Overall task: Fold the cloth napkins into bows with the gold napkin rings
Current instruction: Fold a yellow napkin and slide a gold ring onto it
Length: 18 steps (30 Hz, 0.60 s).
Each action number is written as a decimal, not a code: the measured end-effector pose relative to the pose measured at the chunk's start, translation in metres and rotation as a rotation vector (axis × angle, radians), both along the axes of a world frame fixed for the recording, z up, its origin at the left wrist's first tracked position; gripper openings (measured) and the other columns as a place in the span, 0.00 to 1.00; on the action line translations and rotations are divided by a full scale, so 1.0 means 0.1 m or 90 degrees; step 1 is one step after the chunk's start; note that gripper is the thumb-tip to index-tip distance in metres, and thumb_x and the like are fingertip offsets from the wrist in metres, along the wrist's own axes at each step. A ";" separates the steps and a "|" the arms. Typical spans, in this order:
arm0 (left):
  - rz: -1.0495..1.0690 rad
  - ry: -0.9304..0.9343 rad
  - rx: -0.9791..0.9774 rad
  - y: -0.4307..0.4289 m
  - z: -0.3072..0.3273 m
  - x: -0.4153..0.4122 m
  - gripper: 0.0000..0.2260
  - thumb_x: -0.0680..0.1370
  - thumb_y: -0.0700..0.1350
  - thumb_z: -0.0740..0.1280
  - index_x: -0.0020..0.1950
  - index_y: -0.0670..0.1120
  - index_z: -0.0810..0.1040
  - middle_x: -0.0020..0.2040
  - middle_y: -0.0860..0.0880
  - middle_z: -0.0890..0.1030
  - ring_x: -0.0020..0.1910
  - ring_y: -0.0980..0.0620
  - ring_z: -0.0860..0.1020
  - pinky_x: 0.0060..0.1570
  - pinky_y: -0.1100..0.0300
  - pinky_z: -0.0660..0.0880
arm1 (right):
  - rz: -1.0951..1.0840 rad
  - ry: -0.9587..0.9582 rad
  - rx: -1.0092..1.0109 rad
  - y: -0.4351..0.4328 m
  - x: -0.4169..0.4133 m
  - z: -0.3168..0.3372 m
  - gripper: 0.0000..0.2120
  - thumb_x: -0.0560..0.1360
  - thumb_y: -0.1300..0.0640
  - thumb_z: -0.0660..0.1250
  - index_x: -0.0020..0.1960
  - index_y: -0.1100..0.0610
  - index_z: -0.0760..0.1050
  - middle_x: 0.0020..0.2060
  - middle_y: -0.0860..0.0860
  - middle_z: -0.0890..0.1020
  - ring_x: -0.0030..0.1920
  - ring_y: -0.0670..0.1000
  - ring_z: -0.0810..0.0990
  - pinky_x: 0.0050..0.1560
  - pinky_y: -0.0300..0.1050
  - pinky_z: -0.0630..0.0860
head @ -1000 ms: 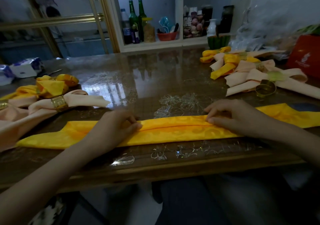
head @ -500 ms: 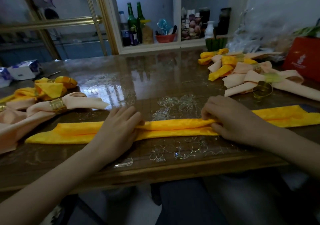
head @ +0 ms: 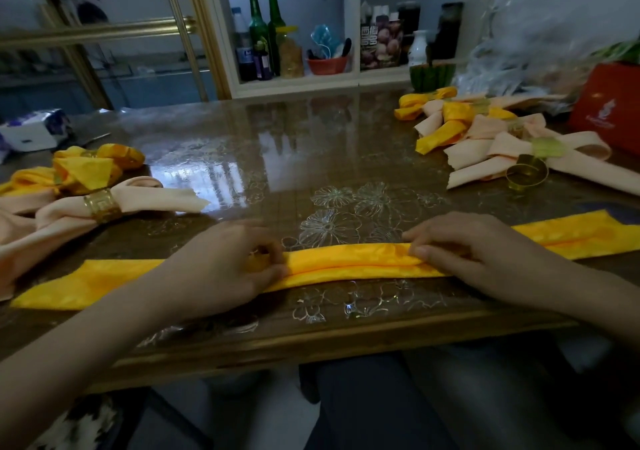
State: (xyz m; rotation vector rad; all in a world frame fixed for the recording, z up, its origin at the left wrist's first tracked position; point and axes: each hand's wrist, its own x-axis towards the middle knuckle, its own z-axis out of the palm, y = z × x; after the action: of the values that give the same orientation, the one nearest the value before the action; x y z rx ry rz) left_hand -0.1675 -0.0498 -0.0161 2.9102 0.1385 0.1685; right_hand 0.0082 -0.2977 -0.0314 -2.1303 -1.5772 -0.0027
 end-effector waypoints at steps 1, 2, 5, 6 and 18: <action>0.003 -0.016 -0.017 0.00 -0.01 0.01 0.04 0.73 0.52 0.69 0.46 0.56 0.77 0.49 0.59 0.77 0.49 0.62 0.74 0.52 0.59 0.74 | -0.001 0.006 -0.006 0.00 0.00 0.00 0.05 0.75 0.49 0.64 0.49 0.41 0.76 0.53 0.36 0.77 0.54 0.36 0.74 0.53 0.31 0.70; 0.003 -0.039 -0.037 -0.01 -0.04 0.01 0.05 0.73 0.50 0.70 0.46 0.56 0.76 0.47 0.60 0.77 0.48 0.63 0.74 0.52 0.59 0.74 | -0.003 0.005 -0.017 0.01 0.00 0.00 0.07 0.74 0.51 0.66 0.47 0.38 0.74 0.51 0.35 0.77 0.53 0.35 0.74 0.52 0.29 0.70; 0.010 -0.109 -0.046 -0.02 -0.10 0.04 0.11 0.73 0.46 0.71 0.51 0.56 0.72 0.45 0.64 0.74 0.46 0.67 0.72 0.48 0.67 0.72 | -0.027 0.001 -0.019 0.08 0.01 0.03 0.12 0.73 0.55 0.69 0.47 0.39 0.70 0.45 0.33 0.73 0.48 0.31 0.72 0.48 0.24 0.68; 0.007 -0.134 -0.011 -0.02 -0.12 0.06 0.11 0.73 0.45 0.70 0.53 0.54 0.73 0.46 0.62 0.75 0.46 0.64 0.73 0.48 0.67 0.70 | -0.039 -0.021 -0.012 0.12 0.02 0.04 0.13 0.73 0.56 0.70 0.50 0.41 0.70 0.45 0.35 0.73 0.47 0.33 0.72 0.47 0.25 0.68; 0.033 -0.101 0.007 -0.18 -0.20 -0.17 0.22 0.73 0.58 0.54 0.56 0.49 0.79 0.52 0.54 0.81 0.49 0.55 0.79 0.49 0.70 0.68 | -0.011 -0.272 -0.188 -0.19 -0.11 -0.25 0.30 0.78 0.33 0.41 0.76 0.43 0.51 0.75 0.47 0.57 0.73 0.45 0.53 0.70 0.46 0.52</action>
State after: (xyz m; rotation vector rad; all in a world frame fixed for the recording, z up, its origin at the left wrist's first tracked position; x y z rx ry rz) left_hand -0.1840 -0.0677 -0.0363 2.8916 0.1860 0.4080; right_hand -0.0025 -0.3171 -0.0565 -2.4947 -1.8954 -0.2614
